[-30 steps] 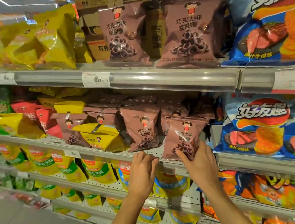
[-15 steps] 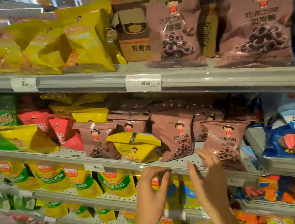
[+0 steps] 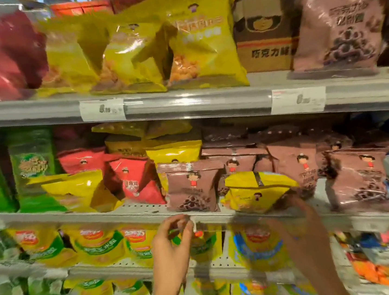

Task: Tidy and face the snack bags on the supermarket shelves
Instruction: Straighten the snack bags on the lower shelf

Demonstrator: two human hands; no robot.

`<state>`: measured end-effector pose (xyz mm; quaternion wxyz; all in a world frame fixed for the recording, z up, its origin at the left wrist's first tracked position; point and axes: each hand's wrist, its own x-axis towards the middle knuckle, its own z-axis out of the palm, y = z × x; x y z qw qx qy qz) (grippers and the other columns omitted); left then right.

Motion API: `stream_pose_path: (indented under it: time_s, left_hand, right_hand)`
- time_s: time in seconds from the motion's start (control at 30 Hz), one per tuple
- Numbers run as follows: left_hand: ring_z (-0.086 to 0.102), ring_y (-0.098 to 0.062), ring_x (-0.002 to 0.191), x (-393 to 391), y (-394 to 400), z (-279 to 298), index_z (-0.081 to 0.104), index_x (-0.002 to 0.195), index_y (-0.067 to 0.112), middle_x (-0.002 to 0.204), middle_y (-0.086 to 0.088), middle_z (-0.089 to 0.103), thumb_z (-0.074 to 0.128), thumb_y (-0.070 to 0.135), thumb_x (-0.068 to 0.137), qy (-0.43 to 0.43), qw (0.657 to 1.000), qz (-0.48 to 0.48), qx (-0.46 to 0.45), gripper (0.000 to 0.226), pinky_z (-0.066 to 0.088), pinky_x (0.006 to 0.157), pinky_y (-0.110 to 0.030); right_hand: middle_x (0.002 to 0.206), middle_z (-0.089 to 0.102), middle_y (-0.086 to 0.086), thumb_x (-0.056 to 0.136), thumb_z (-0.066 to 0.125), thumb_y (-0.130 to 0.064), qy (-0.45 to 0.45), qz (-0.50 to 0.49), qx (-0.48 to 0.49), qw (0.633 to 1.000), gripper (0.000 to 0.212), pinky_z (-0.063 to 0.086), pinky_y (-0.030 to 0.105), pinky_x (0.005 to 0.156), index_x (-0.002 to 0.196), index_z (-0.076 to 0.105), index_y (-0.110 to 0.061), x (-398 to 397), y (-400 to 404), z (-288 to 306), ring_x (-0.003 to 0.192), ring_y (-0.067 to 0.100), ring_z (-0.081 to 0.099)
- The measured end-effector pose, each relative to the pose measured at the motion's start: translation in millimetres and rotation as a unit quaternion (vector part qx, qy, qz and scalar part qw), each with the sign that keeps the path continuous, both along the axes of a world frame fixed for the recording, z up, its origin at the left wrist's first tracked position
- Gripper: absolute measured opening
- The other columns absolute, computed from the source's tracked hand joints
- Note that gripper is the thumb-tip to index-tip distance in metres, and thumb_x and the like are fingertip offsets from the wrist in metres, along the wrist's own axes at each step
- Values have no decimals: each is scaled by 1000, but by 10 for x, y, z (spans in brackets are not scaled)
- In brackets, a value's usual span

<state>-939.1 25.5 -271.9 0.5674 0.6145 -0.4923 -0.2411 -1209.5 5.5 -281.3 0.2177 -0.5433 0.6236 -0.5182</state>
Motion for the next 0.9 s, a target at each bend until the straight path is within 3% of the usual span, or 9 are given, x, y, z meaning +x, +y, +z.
stream_pose_path:
  time_s: [0.07, 0.27, 0.4, 0.47, 0.53, 0.6, 0.67, 0.77, 0.9]
  left_hand:
    - [66, 4, 90, 36, -84, 26, 69, 100, 32, 92, 18, 72, 76, 27, 86, -9, 1000, 7, -3, 17, 55, 82, -25]
    - [64, -8, 98, 35, -290, 138, 65, 114, 25, 108, 9, 67, 77, 30, 84, -60, 997, 32, -28, 33, 55, 87, -35]
    - [53, -12, 107, 106, -465, 244, 53, 130, 19, 117, 6, 55, 85, 36, 73, -132, 989, 51, -43, 67, 42, 88, -22]
    - [45, -12, 114, 139, -588, 303, 47, 135, 15, 121, 5, 48, 89, 43, 64, -158, 985, 47, -40, 87, 39, 95, -28]
    - [44, -17, 119, 178, -711, 340, 45, 137, 12, 125, 1, 49, 92, 46, 57, -174, 984, 25, -26, 99, 41, 100, -35]
    - [50, -16, 117, 219, -788, 370, 45, 134, 17, 125, 2, 54, 93, 48, 53, -149, 989, -17, -7, 99, 46, 100, -33]
    - [56, -3, 106, 245, -821, 390, 45, 126, 26, 116, 14, 57, 92, 50, 50, -118, 992, -51, 4, 93, 45, 90, -13]
    - [58, 14, 97, 247, -850, 377, 43, 119, 30, 110, 20, 59, 90, 47, 50, -73, 994, -80, 9, 85, 42, 80, -1]
    - [66, -1, 101, 264, -876, 286, 48, 115, 29, 111, 6, 69, 91, 40, 57, -50, 992, -110, 20, 73, 56, 89, -30]
  right_hand:
    - [136, 52, -17, 68, 86, -50, -9, 23, 13, 1000, 82, 40, 34, 102, 139, 48, -41, 18, 7, 53, 120, -2, 47]
    - [143, 54, -11, 62, 87, -62, 13, 87, 54, 995, 98, 44, 45, 107, 145, 42, -38, -38, -152, 124, 130, 14, 51]
    - [115, 66, -22, 53, 88, -65, 7, 121, 59, 991, 81, 49, 19, 83, 120, 49, -41, 51, -346, 255, 107, -2, 62]
    - [101, 73, -25, 48, 88, -71, -1, 142, 63, 988, 77, 50, 10, 71, 109, 57, -38, 111, -430, 297, 95, -8, 66]
    - [101, 73, -29, 46, 87, -76, -17, 175, 60, 983, 77, 52, 9, 73, 109, 64, -38, 164, -493, 324, 93, -10, 68]
    - [105, 76, -21, 51, 91, -68, -34, 208, 61, 976, 76, 57, 19, 81, 114, 69, -32, 198, -553, 344, 98, -3, 71]
    - [108, 77, -12, 59, 95, -51, -53, 226, 57, 971, 67, 59, 29, 86, 116, 72, -24, 214, -621, 341, 102, 6, 73]
    - [104, 78, -11, 60, 95, -36, -85, 198, 42, 976, 61, 57, 18, 76, 114, 70, -19, 237, -689, 330, 97, 6, 73]
    - [103, 78, -13, 55, 92, -44, -110, 153, 48, 981, 67, 54, 17, 76, 113, 66, -23, 249, -706, 325, 94, 2, 72]
